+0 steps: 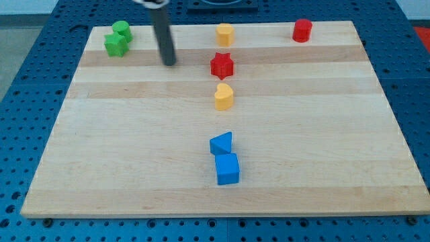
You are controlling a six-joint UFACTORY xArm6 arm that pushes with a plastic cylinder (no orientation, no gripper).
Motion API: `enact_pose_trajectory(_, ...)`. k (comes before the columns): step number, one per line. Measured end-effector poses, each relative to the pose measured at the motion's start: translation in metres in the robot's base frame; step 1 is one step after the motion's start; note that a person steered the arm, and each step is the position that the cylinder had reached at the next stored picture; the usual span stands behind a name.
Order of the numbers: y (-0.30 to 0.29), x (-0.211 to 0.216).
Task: Slide the yellow hexagon to the yellow heart
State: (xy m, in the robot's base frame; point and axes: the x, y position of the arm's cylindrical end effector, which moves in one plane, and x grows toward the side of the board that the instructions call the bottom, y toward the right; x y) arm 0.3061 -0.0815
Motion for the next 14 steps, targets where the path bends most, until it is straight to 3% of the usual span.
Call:
enact_pose_trajectory(3, 0.122, -0.018)
enact_pose_trajectory(5, 0.170, -0.068)
enact_pose_trajectory(6, 0.152, -0.093)
enact_pose_trajectory(8, 0.047, -0.090)
enact_pose_trajectory(13, 0.044, 0.023)
enact_pose_trajectory(14, 0.036, 0.025)
